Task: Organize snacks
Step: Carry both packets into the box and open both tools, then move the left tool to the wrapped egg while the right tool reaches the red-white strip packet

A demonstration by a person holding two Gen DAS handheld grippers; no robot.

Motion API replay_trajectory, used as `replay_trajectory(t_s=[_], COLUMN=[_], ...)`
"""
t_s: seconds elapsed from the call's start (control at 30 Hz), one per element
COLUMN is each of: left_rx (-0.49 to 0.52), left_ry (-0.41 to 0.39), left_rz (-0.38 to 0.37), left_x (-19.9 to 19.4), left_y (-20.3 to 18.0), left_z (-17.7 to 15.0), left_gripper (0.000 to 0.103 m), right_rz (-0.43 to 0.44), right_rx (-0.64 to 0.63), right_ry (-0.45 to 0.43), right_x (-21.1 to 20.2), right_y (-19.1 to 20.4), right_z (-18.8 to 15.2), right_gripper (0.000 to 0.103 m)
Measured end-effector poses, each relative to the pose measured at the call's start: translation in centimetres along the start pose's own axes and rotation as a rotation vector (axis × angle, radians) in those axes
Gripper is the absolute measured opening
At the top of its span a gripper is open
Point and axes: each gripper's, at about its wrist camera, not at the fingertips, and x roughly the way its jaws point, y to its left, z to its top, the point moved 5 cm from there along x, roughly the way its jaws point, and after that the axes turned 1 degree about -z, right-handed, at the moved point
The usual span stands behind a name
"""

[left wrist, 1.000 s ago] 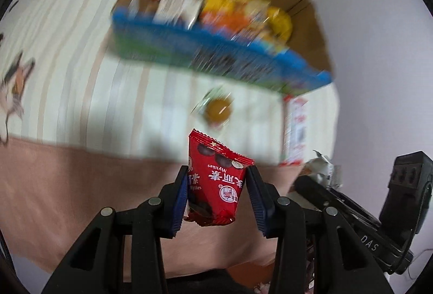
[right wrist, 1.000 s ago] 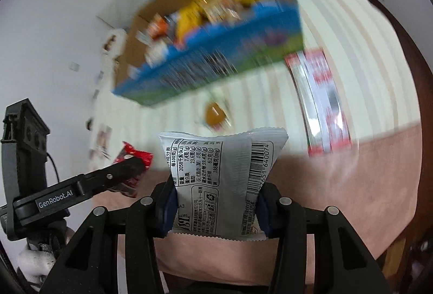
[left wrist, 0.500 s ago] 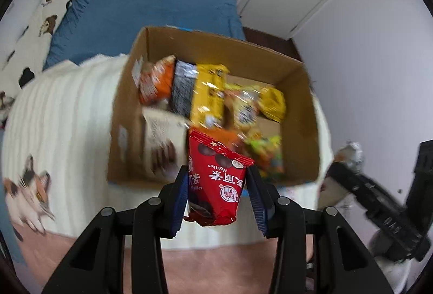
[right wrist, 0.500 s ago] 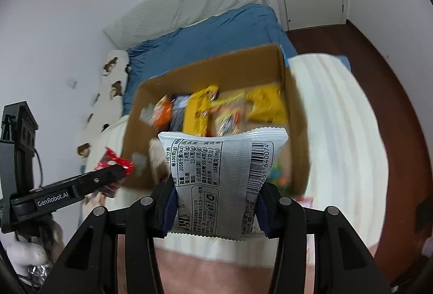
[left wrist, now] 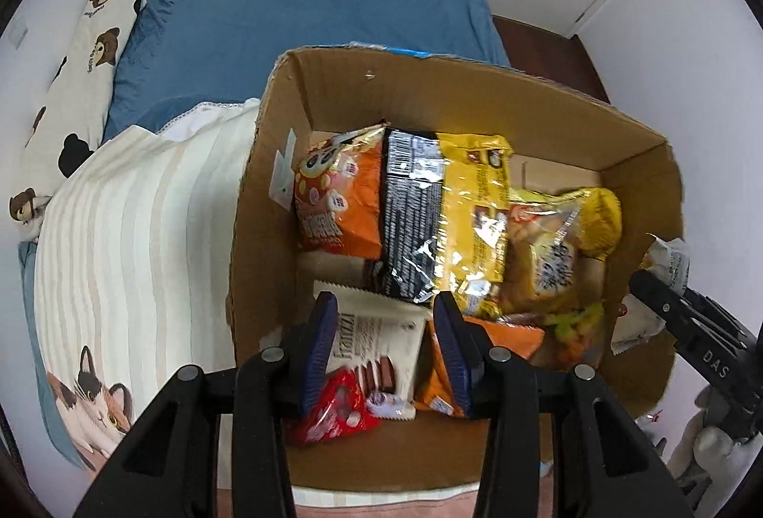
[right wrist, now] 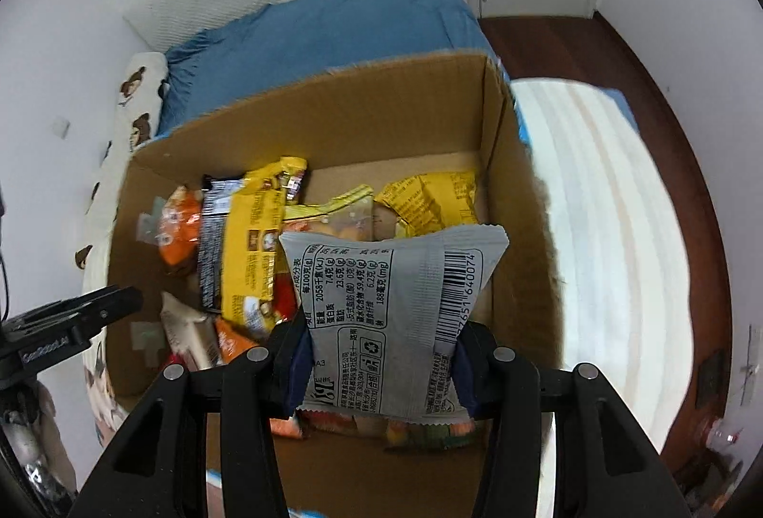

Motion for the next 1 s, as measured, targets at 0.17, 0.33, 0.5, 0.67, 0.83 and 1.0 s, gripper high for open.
replay_trajectory(t_s=[0.17,0.33,0.5,0.67,0.83,1.0], left_rx=[-0.026,-0.030,-0.016,0.001,0.022,0.030], left_ry=[0.036,0.016,-0.012,-0.045,-0.064,-0.096], left_rz=[-0.016,-0.026,-0.007,0.019,0.056,0.069], left_x=[1.6,1.6,1.0,0.2,-0.7,-2.0], left_y=[0.3,0.1,-0.4,-0.9,-1.1,-1.4], left_z=[-0.1,-0.1,-0.4,-0.7,-1.2,-1.8], left_gripper=[0.053,0.088,0.091,0.091,0.091,0.091], right_rz=[-0.008,-0.029,-0.049,-0.080,-0.084,-0.087], right_rx=[0.022,0.015,0.006,-0.037,-0.049,-0.058], right_ry=[0.014,0.021,0.014,0.013,0.016,0.002], right_x=[1.1,1.3,0.6,0.1,-0.2,-1.2], right_y=[-0.5,-0.6,-0.4,0.6,1.3,1.6], right_z=[0.6,0.7,0.3,-0.8,-1.9,-2.7], right_gripper=[0.093,0.094,0.096,0.097,0.097,0.097])
